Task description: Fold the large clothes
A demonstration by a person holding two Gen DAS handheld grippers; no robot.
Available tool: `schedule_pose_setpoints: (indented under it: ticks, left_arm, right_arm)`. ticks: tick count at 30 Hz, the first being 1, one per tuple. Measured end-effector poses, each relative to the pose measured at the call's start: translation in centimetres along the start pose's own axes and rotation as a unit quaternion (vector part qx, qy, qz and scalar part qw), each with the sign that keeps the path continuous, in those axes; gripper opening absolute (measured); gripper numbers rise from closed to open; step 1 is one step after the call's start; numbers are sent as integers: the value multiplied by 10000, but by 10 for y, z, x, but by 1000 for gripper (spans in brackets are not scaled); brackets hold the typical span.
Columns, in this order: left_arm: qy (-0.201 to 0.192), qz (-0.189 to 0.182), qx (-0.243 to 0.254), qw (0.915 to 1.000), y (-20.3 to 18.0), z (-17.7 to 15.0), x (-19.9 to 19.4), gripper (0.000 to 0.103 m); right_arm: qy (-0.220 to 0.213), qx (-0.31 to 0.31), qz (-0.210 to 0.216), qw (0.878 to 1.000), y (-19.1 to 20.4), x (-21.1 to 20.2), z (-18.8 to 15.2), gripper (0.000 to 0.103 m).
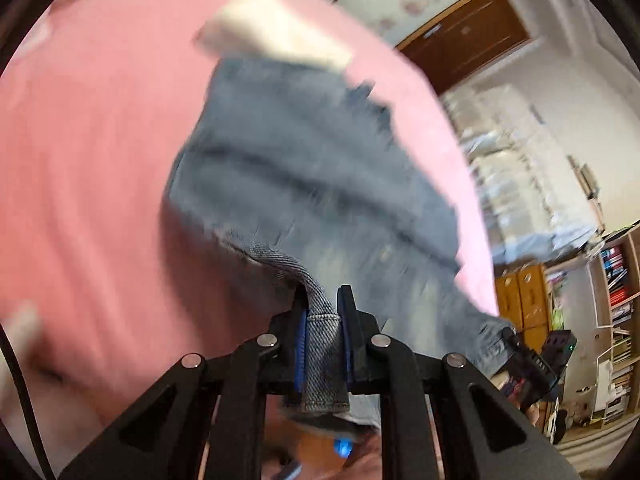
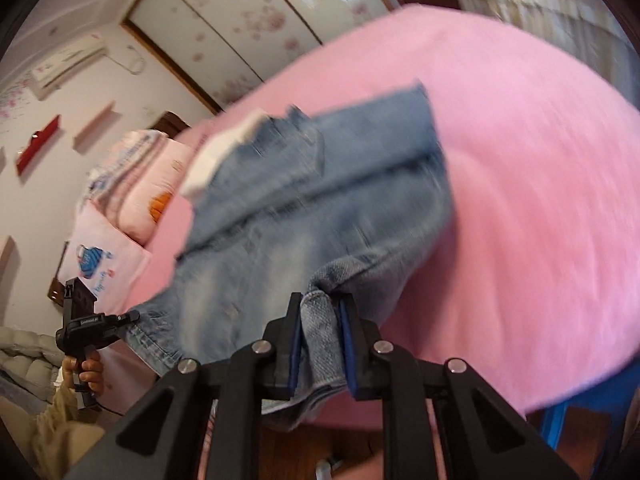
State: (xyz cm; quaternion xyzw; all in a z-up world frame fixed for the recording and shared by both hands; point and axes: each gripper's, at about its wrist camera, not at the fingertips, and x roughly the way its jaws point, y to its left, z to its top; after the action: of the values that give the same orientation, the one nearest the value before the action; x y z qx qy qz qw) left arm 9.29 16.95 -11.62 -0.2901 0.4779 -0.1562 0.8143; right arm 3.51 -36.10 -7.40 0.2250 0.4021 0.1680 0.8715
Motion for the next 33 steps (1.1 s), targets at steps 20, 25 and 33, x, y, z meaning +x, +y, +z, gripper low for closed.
schedule_pose_setpoints:
  ticks: [20,25,33]
  left_arm:
    - [-548,1895,-80,9803,30,220,136,30]
    - [2,1781,526,9826,30,198,175,44]
    - [305,1730,1149,9777,16,188,210,66]
  right_arm:
    - [-24,928,-1160,9889,-47,177,201,45]
    - [277,753,-1325,9879,-69,200,177,46]
    - [474,96,-1612,9857,-68,220,169,56]
